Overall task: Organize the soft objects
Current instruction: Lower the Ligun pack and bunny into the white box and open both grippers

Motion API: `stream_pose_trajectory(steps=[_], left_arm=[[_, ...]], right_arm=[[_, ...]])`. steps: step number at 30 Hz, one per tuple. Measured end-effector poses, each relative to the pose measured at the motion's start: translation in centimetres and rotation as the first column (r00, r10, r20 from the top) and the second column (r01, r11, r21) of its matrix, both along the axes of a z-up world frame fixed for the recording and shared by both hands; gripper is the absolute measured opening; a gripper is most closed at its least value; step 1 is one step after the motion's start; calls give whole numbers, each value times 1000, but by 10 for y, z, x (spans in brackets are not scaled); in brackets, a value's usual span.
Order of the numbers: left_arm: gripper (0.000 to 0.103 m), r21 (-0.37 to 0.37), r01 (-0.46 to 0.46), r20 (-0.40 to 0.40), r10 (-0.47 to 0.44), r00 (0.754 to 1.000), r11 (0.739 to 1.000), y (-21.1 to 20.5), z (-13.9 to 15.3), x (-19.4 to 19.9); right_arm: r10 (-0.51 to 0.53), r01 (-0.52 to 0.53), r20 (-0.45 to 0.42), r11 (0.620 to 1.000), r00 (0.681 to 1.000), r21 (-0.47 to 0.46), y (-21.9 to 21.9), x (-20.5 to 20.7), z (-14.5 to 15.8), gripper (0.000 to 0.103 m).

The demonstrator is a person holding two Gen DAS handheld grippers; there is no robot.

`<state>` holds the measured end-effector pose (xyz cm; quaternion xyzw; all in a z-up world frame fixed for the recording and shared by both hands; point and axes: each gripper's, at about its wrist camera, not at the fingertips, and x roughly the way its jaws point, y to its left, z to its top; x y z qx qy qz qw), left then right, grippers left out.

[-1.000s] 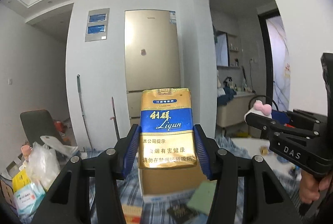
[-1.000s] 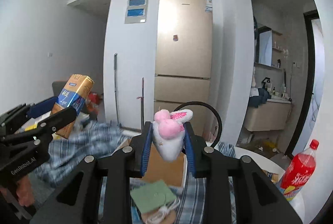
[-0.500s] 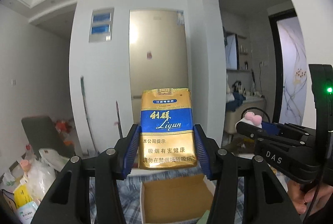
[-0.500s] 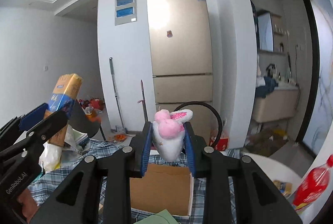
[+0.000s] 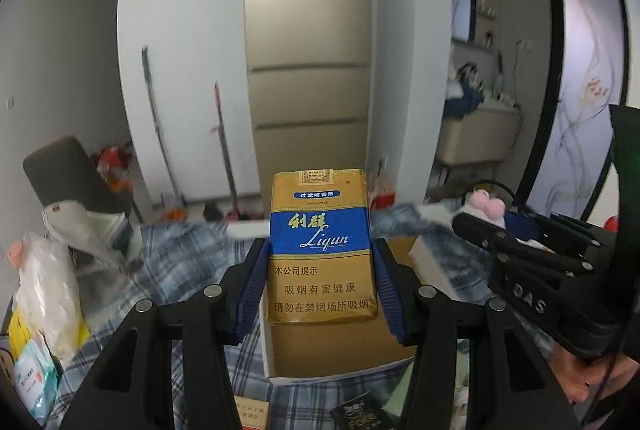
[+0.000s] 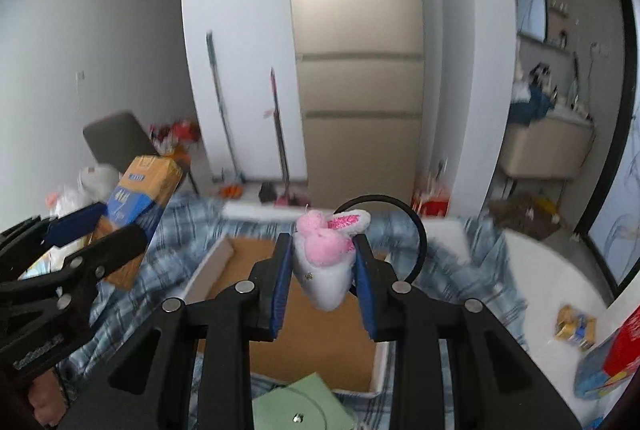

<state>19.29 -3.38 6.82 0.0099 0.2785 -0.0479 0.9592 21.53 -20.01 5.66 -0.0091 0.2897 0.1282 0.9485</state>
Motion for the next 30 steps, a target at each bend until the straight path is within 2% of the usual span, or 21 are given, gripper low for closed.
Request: stream_pose_trajectory(steps=[5,9,12,18,30], left_arm=[[54,23,10,-123,-7,992,1000,1,-34,31],[54,14,18,-229,-14,973,1000,4,-64,50],[54,42,11,-268,0,963,999,3,-81,58],[54,64,8,-317,13,948,998,4,-99,67],[54,70,12,-353,13,935,997,1,-119,76]], right_arm=[[0,-5,-109,999,994,-46,5,19,-36,29],[14,-26,-168,997,986,-66,10,29,-54,29],[33,-47,-219,997,975,-58,11,35,-67,29],[8,-35,-273,995,962,-92,12,47,-89,29],[24,-58,-311,993,950,-100,17,51,-99,29]])
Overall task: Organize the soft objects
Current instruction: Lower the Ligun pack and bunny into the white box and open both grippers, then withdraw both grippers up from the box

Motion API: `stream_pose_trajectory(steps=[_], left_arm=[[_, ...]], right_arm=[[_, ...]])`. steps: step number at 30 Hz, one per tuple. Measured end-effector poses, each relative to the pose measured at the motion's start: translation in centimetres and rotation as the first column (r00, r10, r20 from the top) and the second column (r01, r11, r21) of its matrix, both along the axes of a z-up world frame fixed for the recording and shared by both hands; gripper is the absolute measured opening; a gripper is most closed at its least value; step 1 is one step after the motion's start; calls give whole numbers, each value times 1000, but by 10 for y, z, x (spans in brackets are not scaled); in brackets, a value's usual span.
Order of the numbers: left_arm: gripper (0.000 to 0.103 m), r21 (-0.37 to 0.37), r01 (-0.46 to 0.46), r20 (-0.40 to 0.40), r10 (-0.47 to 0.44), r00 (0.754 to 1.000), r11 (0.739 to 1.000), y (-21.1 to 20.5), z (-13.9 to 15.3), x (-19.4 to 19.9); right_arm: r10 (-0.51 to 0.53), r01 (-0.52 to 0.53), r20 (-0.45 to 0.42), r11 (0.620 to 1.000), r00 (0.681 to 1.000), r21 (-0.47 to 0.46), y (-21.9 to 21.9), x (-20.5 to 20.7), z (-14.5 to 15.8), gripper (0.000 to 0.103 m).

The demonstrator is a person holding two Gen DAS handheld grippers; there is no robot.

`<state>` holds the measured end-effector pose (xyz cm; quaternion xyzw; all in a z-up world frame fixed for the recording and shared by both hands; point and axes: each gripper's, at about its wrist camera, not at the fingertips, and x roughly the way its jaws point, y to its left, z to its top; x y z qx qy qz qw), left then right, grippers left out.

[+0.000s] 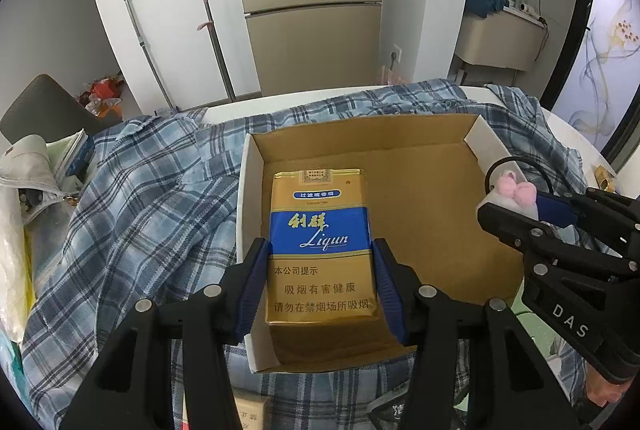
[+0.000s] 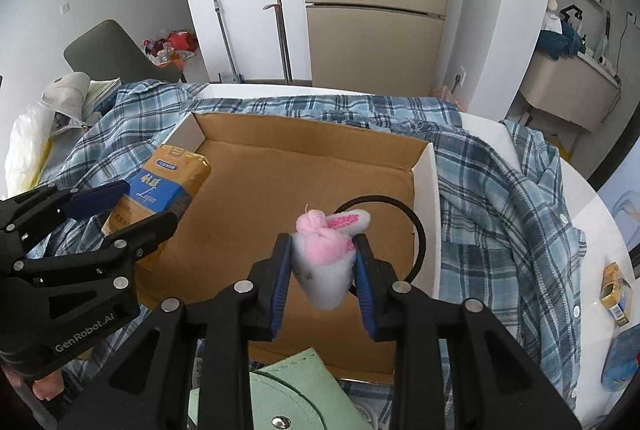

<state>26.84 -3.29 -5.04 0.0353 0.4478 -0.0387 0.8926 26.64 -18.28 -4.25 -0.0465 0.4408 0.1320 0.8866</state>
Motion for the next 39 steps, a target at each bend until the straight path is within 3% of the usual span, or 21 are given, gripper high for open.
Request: stream_pose_trajectory(steps=[6,8,10,11,13,28,39], left_arm=[[55,-14,-9,16,9,1000,1000,2,4,-1],[65,-17,-5,17,6,1000,1000,1,5,-1],[73,-12,-9,31,9,999,1000,0,7,-3],[77,-12,-9,37,10,999,1000,0,8,-4],[81,-15,-11,45,11,999,1000,1,11,-4],[81,-35,-27,84,30,996,999,8,25,-9],[81,-56,-24,187,34,982,998,8,57,-29]], right_arm=[[-25,25,-4,1000,1000,5,-4,2,-1,30],[-28,28,-4,1000,1000,13,-6,2,0,31],[-28,28,1,999,1000,21,-7,2,1,39],[-32,32,6,999,999,29,-8,1,3,48],[-35,34,18,998,999,50,-10,0,6,52],[-45,43,39,998,998,56,-13,-1,14,52],[-54,47,115,997,992,61,-14,-14,37,52]])
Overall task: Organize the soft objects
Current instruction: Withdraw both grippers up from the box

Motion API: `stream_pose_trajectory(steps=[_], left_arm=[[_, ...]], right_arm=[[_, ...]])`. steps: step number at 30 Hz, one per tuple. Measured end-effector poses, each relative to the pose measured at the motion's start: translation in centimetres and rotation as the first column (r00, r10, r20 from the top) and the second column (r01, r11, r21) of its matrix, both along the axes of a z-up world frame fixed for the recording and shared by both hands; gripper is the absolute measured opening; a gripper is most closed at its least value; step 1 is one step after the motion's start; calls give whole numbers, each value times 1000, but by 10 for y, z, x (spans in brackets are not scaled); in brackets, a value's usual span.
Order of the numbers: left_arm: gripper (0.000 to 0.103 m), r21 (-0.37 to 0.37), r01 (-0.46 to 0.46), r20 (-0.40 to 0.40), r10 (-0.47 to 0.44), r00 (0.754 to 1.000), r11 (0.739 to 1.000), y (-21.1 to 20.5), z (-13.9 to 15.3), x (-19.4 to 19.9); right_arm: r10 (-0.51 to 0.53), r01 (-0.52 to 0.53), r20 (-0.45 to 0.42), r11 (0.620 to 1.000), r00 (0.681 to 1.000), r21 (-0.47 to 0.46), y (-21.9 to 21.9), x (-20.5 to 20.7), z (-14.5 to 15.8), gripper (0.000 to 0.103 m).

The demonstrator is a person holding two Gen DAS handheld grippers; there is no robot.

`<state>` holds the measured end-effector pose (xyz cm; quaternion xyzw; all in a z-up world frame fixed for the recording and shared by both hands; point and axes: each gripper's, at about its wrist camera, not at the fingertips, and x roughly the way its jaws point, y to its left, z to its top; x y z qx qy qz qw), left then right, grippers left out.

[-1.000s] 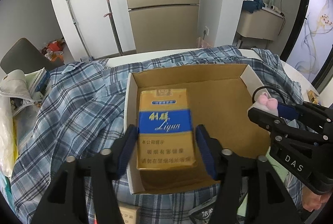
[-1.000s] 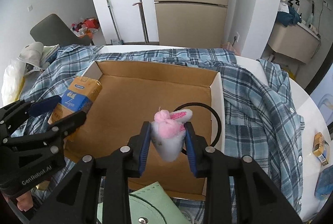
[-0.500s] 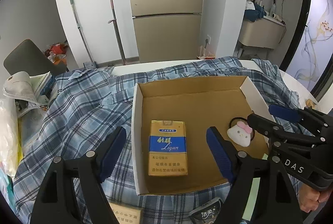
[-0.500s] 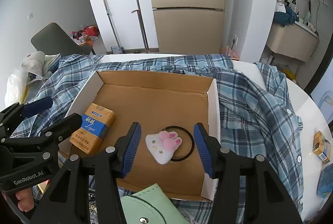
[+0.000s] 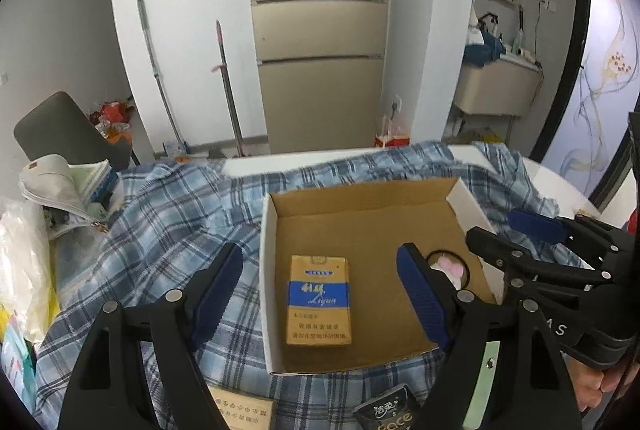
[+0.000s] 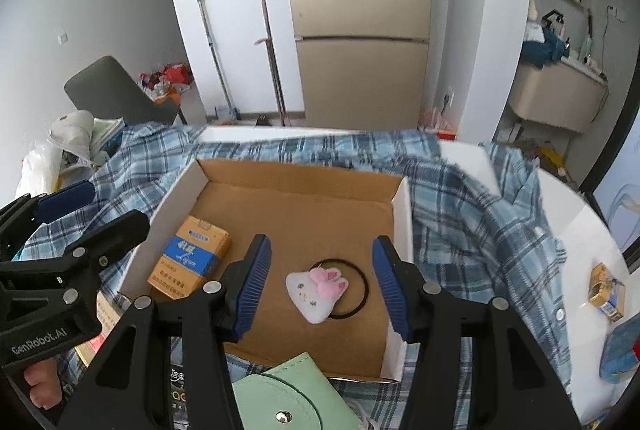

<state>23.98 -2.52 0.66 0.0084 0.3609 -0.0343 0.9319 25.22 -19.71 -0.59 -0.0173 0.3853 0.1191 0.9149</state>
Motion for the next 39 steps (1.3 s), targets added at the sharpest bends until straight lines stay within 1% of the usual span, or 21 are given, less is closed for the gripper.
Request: stream_pose_trajectory(steps=[4,6,9,13,15,17,18,21,22,24,25,27,30,32,33,35,37,39], left_arm=[[81,-10,3,85,-2,996,1000,2,23,-15],[81,-17,2,145,1,989,1000,2,39,-26],[81,-22,7,201,-2,980,1000,-1,62,-42],[81,8,3,302,-5,953,1000,-6,95,-77],[82,3,-4,347,3,938,1000,-5,109,-95],[86,-16,0,382,6,924,1000,-2,119,-113],[86,-17,2,404,5,915,1000,-1,124,-125],[87,6,-1,439,-2,898,1000,-3,132,-147],[90,8,-3,446,-1,895,1000,-3,133,-154],[99,-8,-8,457,10,889,1000,-1,134,-167],[103,-19,-6,467,14,884,1000,1,134,-174],[103,-30,-6,486,20,874,1000,4,134,-186],[103,-43,6,494,16,869,999,8,129,-198],[103,-47,16,495,9,869,999,10,122,-205],[103,-45,22,497,3,868,999,11,117,-209],[103,-33,45,501,-22,865,998,12,107,-216],[103,-33,34,506,-13,863,999,14,95,-220],[103,-26,41,486,-23,874,999,13,82,-220]], right_arm=[[-21,20,59,1000,998,6,-4,-9,17,52],[-43,44,104,999,994,-2,-6,-16,28,52],[-72,71,149,997,986,9,-8,-25,48,52],[-61,57,233,998,971,21,-10,-50,80,52],[-56,51,274,998,960,27,-11,-65,94,53],[-52,42,314,998,948,40,-11,-82,107,56],[-51,38,335,998,941,45,-12,-90,113,58],[-50,34,386,998,921,47,-11,-114,125,62],[-48,32,398,998,916,45,-10,-121,128,65],[-43,27,418,999,908,45,-10,-134,131,79],[-46,28,428,998,902,49,-11,-141,132,82],[-58,34,447,997,893,62,-14,-152,131,91],[-85,53,476,995,875,79,-20,-167,125,102],[-91,63,490,995,867,74,-22,-176,117,103],[-90,65,483,996,871,67,-23,-179,112,103],[-63,46,444,998,894,48,-19,-182,100,103],[-55,36,431,998,901,52,-18,-185,90,103],[-59,44,428,998,902,44,-17,-188,79,103]])
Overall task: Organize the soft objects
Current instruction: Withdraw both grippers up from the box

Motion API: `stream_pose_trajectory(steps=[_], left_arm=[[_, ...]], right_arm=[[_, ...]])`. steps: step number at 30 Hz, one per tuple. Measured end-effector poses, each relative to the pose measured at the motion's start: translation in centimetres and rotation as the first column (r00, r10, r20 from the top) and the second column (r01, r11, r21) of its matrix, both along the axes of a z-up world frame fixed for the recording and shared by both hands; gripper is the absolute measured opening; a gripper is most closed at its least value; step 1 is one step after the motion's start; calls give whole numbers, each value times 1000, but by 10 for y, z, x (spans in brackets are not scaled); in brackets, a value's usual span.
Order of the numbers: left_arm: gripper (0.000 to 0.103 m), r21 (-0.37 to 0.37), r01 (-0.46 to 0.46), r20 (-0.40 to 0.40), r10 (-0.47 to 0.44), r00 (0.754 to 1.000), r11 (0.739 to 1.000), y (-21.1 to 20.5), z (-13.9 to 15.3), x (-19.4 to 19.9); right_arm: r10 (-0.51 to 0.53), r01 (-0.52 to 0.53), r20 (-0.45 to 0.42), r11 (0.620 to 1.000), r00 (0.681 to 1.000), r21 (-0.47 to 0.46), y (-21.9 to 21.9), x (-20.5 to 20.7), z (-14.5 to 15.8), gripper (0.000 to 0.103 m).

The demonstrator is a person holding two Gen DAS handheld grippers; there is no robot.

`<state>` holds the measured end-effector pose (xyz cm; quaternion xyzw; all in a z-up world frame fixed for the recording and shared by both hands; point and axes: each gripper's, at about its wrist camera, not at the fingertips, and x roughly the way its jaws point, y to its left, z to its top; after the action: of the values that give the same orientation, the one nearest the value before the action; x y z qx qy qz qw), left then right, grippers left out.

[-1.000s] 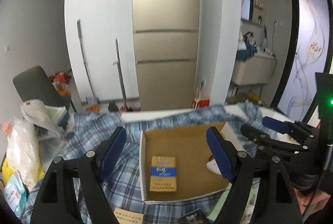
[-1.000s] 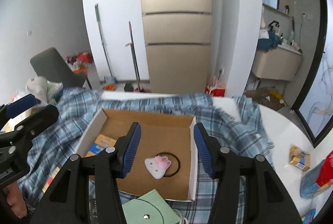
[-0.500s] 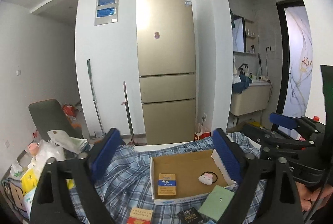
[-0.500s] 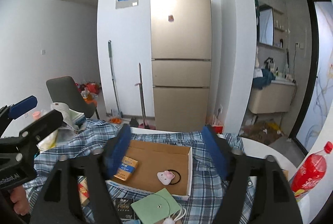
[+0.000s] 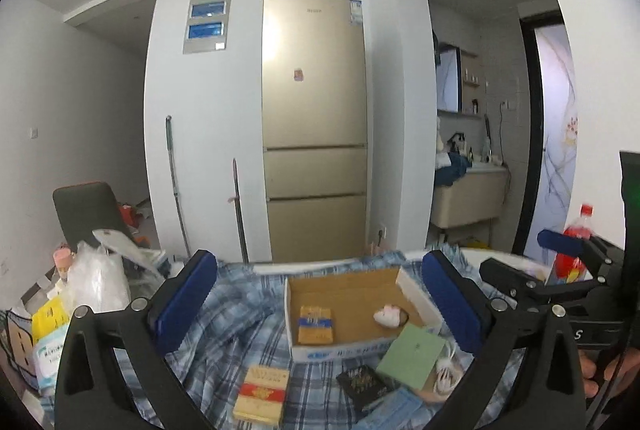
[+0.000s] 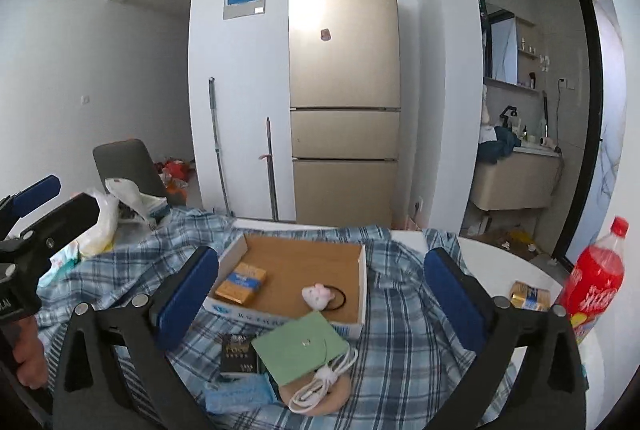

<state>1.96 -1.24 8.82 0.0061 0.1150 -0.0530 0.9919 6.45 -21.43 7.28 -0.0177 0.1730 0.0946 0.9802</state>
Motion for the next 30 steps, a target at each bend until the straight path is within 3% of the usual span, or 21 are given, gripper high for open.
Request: stream_pose_trajectory(steps=[12,22,30], left_arm=[[103,1,16,-122,-16,992,1000,-2,-75,18],[103,14,25,-225,-21,974,1000,-5,-108,33],[103,9,14,-255,-11,967,1000,-5,-112,38]], right_arm=[[-14,14,-99,1000,995,-2,-1,8,-53,103],[-32,32,-173,999,984,-2,-7,21,-79,103],[-35,34,-221,999,975,-8,-7,28,-92,103]])
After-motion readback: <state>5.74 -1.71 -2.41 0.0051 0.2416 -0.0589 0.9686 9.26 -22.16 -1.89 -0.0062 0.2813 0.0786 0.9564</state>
